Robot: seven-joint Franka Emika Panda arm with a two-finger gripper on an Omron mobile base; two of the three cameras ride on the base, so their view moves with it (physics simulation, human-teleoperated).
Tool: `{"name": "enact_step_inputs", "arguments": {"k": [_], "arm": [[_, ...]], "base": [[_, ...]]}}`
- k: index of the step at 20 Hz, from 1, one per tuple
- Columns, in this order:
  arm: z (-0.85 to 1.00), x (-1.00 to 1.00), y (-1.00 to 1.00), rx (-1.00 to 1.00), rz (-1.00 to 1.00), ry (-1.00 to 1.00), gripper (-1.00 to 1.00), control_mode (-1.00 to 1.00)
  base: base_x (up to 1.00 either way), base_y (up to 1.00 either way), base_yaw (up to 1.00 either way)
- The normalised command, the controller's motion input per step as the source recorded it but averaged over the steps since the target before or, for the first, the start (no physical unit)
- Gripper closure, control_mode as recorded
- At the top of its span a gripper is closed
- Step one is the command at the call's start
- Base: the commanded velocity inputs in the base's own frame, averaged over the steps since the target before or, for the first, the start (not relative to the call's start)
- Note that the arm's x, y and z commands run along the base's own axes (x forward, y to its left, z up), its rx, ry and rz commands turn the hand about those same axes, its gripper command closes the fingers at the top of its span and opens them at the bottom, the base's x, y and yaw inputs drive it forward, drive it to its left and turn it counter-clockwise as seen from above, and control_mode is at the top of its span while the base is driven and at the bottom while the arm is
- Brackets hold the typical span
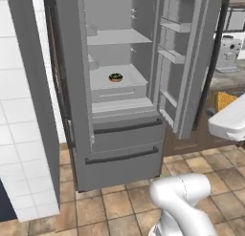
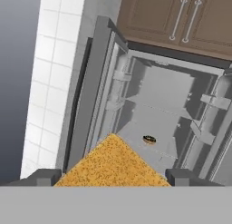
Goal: Take the cake and donut from the fridge and place them on the empty tray on the dining counter.
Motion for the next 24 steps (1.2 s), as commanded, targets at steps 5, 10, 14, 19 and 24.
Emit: {"name": "enact_step_inputs", "arguments": {"k": [5, 10, 14, 19, 24], "arm": [[0.0, 0.0, 0.0, 0.0, 0.0, 0.0, 1.0, 1.0], [0.0, 0.0, 0.0, 0.0, 0.0, 0.0, 1.0, 1.0], [0.0, 0.0, 0.0, 0.0, 0.0, 0.0, 1.0, 1.0], [0.0, 0.0, 0.0, 0.0, 0.0, 0.0, 1.0, 1.0], [0.0, 0.0, 0.0, 0.0, 0.0, 0.0, 1.0, 1.0]], "base": [[-0.65, -0.05, -0.42], [-0.7, -0.13, -0.4], [-0.83, -0.26, -0.39], [-0.73, -0.27, -0.42], [-0.17, -0.02, -0.49]]}}
